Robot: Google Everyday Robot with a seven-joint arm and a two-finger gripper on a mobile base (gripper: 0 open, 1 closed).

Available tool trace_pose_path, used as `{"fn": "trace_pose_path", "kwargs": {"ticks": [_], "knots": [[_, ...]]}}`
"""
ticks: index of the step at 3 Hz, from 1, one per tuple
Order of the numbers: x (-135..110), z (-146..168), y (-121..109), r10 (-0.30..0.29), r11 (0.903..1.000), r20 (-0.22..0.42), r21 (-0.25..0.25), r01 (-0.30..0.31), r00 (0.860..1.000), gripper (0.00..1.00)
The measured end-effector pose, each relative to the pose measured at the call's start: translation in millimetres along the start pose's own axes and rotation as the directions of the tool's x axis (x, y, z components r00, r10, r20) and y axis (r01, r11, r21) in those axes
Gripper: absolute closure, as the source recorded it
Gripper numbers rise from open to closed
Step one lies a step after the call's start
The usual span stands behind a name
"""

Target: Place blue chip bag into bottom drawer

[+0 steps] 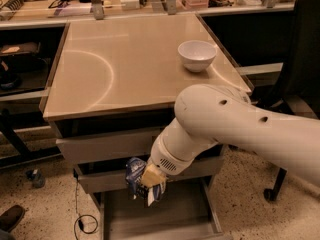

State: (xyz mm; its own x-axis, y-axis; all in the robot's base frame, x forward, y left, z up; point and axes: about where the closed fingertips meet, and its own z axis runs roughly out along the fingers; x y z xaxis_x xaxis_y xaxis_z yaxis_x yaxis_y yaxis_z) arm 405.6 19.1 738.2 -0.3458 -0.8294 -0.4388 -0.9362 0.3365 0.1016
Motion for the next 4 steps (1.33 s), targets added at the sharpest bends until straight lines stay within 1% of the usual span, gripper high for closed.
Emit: {"fn": "trace_pose_path", "kwargs": {"ticks": [1, 2, 3, 4], "knots": [[24, 28, -1, 0.059, 0.9983, 0.02, -0.007, -0.059, 0.998, 1.0], [62, 75, -9, 0.15, 0.9886, 0.047, -0.015, -0.15, 0.988, 1.0], [90, 121, -19, 0.228, 0.9733, 0.067, -0.047, -0.225, 0.971, 1.0], [90, 121, -19, 0.228, 0.9733, 0.067, -0.047, -0.225, 0.971, 1.0]]}}
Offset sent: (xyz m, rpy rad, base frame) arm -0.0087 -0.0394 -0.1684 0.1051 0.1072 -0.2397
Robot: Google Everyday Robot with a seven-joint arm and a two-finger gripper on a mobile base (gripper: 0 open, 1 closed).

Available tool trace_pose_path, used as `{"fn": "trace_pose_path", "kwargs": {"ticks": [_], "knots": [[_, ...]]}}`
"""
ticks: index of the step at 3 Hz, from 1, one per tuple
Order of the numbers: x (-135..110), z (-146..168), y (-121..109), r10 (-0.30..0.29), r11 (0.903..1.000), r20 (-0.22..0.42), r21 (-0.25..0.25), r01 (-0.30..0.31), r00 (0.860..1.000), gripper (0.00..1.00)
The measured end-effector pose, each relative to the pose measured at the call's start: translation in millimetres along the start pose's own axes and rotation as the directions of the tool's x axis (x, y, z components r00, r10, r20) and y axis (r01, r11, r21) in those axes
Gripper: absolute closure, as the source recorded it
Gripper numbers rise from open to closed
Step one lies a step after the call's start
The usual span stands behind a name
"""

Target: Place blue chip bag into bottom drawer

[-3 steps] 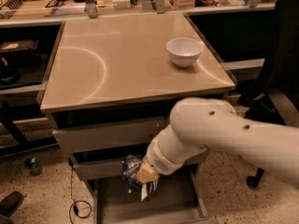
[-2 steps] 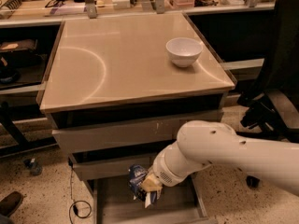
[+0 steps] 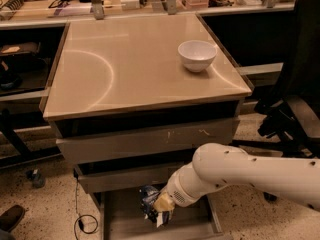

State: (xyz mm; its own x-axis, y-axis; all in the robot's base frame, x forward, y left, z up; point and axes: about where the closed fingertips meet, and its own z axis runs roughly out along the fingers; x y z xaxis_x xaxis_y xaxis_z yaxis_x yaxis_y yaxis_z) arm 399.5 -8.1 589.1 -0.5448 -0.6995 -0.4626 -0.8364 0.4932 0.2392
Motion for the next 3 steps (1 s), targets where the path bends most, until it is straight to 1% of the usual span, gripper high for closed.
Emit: {"fn": "trace_pose_path", "kwargs": {"ticks": [1, 2, 3], "knots": [[8, 10, -3, 0.018, 0.9998, -0.014, 0.002, -0.018, 1.0, 1.0], [38, 38, -16, 0.086, 0.9963, 0.015, -0.01, -0.086, 0.996, 1.0], [76, 79, -35, 0.176, 0.9838, 0.033, -0.038, -0.175, 0.984, 1.0]]}}
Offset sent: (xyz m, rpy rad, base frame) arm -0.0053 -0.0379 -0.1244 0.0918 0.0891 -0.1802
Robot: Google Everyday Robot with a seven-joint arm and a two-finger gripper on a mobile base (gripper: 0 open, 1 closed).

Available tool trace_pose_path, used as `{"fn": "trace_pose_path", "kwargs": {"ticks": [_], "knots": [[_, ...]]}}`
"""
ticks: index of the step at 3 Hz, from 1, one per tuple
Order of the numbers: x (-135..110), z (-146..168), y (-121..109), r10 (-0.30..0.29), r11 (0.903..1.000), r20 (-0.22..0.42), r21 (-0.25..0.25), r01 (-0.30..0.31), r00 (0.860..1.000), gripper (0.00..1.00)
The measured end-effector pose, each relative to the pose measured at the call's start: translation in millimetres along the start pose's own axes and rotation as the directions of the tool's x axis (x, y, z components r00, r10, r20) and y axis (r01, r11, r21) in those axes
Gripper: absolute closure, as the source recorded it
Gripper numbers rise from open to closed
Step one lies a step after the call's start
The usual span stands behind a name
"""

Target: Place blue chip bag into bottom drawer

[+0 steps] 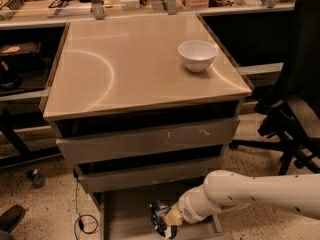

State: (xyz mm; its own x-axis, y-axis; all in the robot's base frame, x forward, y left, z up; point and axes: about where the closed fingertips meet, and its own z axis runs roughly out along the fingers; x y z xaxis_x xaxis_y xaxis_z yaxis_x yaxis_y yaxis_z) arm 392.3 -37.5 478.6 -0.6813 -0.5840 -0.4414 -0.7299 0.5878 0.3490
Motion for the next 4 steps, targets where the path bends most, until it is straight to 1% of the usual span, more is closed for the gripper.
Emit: {"fn": "trace_pose_path", "kwargs": {"ticks": [1, 2, 3, 4], "knots": [[2, 4, -1, 0.004, 1.0, 0.002, -0.009, -0.004, 1.0, 1.0], [8, 25, -24, 0.033, 0.9994, 0.019, -0.013, -0.032, 0.999, 1.0], [25, 69, -49, 0.093, 0.9938, 0.016, -0.062, -0.092, 0.996, 1.0], [25, 69, -49, 0.093, 0.9938, 0.016, -0.062, -0.092, 0.996, 1.0]]}}
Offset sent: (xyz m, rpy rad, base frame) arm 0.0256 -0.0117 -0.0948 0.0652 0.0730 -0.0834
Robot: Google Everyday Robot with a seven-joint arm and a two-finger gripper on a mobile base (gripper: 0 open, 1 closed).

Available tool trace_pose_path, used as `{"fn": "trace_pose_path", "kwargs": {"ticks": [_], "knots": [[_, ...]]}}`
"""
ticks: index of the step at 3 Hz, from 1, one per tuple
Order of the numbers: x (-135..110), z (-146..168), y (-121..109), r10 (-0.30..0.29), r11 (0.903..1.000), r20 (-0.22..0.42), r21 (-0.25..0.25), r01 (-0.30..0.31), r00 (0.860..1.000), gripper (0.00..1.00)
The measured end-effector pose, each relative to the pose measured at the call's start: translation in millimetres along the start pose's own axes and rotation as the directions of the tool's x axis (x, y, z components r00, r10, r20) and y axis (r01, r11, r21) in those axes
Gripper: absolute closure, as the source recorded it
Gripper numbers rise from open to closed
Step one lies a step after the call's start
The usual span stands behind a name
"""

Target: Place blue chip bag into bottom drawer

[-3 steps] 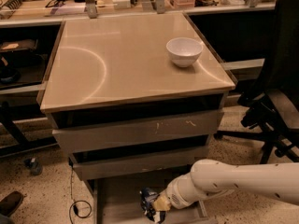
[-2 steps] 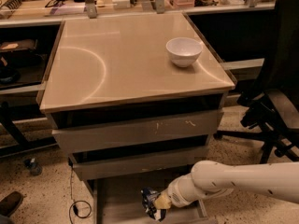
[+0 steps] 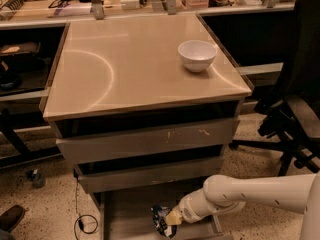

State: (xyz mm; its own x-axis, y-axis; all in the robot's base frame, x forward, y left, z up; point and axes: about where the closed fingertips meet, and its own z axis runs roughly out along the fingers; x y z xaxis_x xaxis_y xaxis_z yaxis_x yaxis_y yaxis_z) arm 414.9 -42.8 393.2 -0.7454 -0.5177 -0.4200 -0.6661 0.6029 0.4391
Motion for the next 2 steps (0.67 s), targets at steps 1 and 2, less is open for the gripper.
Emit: {"fn": "trace_pose_path", "kwargs": {"ticks": [1, 2], "knots": [[2, 21, -9, 0.019, 0.9993, 0.009, -0.034, -0.018, 1.0, 1.0], [4, 49, -21, 0.046, 0.996, 0.011, -0.077, -0.045, 0.999, 1.0]]}}
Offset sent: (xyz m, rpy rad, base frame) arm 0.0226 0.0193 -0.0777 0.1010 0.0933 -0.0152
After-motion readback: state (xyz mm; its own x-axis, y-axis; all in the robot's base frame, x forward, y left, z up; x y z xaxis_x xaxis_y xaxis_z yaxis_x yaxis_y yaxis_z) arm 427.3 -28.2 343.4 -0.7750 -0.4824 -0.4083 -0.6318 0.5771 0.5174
